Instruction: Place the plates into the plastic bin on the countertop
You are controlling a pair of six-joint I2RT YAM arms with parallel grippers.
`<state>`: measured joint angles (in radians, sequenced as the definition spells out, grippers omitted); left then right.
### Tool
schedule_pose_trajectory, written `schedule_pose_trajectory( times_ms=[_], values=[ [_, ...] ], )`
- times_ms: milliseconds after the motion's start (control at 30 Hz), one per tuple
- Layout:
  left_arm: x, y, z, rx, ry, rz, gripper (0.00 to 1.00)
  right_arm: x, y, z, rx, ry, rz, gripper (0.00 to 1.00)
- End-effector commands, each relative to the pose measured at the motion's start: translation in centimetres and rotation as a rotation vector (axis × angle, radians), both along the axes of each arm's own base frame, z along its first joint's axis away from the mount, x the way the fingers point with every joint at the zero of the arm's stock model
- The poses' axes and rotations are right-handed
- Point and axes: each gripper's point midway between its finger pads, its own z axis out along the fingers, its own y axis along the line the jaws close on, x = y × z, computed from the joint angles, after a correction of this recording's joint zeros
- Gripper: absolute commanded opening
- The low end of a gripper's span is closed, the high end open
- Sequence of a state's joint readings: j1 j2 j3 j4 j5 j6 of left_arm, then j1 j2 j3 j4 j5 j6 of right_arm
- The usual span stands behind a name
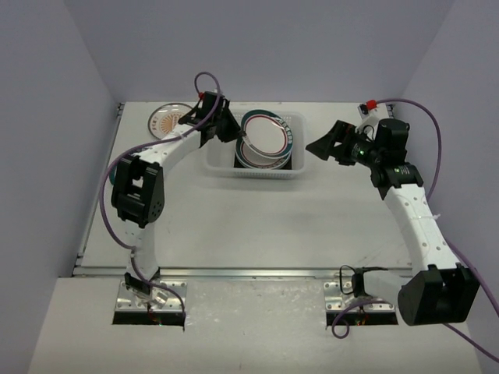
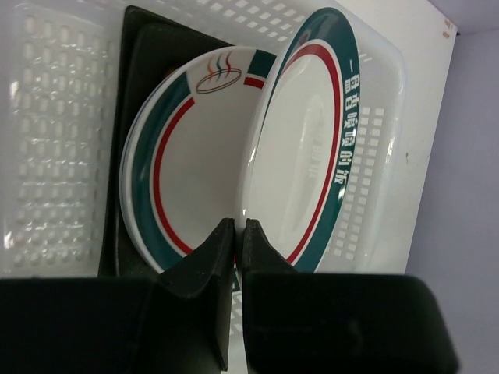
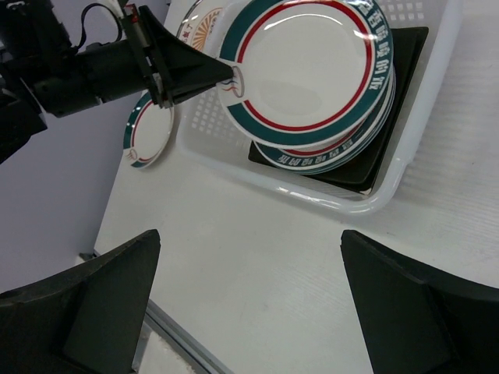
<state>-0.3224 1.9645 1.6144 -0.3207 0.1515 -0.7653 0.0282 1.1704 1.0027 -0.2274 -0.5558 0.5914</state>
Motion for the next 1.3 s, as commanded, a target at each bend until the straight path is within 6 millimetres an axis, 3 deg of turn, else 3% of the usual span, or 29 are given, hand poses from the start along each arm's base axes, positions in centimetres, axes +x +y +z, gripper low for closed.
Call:
schedule_pose_trajectory(
  times_ms=[0, 167, 300, 433, 500, 533, 567, 600, 667, 733, 833, 967, 1067, 1267],
  values=[
    [2.1, -1.4, 3.1, 0.014, -0.070, -0.029, 0.16, 0.1, -0.6, 2.2, -0.035, -0.084, -0.008, 0.99],
    [1.9, -0.4, 3.1, 0.089, -0.054, 0.021, 0.45, 0.1, -0.7, 2.2, -0.038, -0.086, -0.010, 0.99],
    [1.5, 1.4, 4.7, 0.154, -0.084, 0.081, 0.52, 0.3, -0.5, 2.2, -0.029, -0.087, -0.003, 0.99],
    [0.4, 4.6, 7.5, 0.221, -0.131, 0.203, 0.61, 0.5, -0.4, 1.9, -0.023, -0.076, 0.002, 0.99],
    [-0.6, 7.2, 8.6, 0.277, -0.143, 0.311, 0.83, 0.6, -0.4, 1.6, -0.022, -0.070, 0.003, 0.99],
    [-0.7, 7.4, 8.7, 0.283, -0.144, 0.323, 0.86, 0.6, -0.4, 1.5, -0.022, -0.067, 0.003, 0.99],
    [-2.4, 10.5, 8.5, 0.283, -0.125, 0.429, 0.97, 0.6, -0.2, 1.3, -0.018, -0.060, 0.012, 0.99],
    [-2.5, 12.2, 10.3, 0.244, -0.165, 0.490, 1.00, 0.6, -0.2, 1.2, -0.018, -0.056, 0.014, 0.99],
    [-4.0, 17.1, 6.2, 0.182, -0.058, 0.565, 1.00, 0.4, 0.0, 1.2, -0.007, -0.058, 0.026, 0.99],
    [-5.9, 21.6, 3.8, 0.159, 0.039, 0.695, 1.00, 0.4, 0.1, 1.2, 0.002, -0.058, 0.029, 0.99],
    [-12.0, 29.8, 0.1, 0.158, 0.161, 1.026, 1.00, -0.3, 0.8, 1.8, 0.034, -0.076, 0.067, 0.99],
    [-17.1, 34.7, -3.0, 0.001, 0.151, 1.234, 1.00, -0.6, 1.0, 1.7, 0.039, -0.080, 0.083, 0.99],
    [-18.9, 35.4, -5.1, -0.034, 0.186, 1.287, 1.00, -0.8, 1.4, 1.8, 0.051, -0.081, 0.108, 0.99],
    [-17.5, 35.6, -8.0, -0.060, 0.187, 1.248, 1.00, -1.1, 1.9, 1.2, 0.059, -0.072, 0.151, 0.99]
  ],
)
